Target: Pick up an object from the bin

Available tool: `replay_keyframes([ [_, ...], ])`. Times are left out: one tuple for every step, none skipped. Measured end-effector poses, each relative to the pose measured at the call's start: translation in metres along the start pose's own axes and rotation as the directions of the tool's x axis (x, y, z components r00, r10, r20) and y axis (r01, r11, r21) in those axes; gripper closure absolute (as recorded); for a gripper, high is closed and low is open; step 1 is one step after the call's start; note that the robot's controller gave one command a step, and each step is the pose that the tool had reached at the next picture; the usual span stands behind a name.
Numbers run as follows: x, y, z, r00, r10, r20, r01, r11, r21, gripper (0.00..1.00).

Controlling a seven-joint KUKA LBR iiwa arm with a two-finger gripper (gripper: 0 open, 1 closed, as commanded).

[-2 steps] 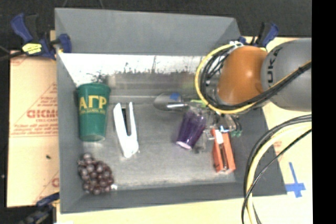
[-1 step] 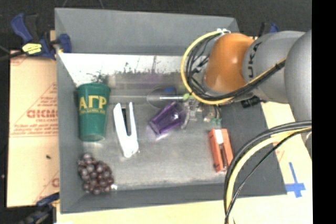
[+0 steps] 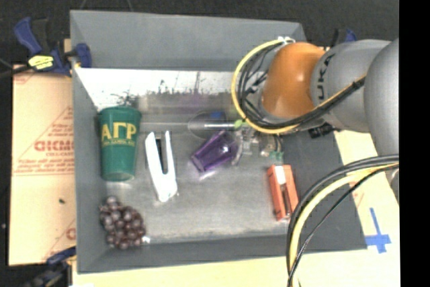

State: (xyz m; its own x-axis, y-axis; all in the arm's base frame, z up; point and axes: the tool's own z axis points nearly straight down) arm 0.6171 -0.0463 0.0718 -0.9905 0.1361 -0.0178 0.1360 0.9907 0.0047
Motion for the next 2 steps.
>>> replay_keyframes([
  [0.003, 0.000, -0.023, 1.000, 0.000, -0.013, 0.000, 1.000, 0.001, 1.00],
  [0.000, 0.000, -0.072, 1.000, 0.000, -0.006, 0.000, 1.000, 0.000, 1.00],
])
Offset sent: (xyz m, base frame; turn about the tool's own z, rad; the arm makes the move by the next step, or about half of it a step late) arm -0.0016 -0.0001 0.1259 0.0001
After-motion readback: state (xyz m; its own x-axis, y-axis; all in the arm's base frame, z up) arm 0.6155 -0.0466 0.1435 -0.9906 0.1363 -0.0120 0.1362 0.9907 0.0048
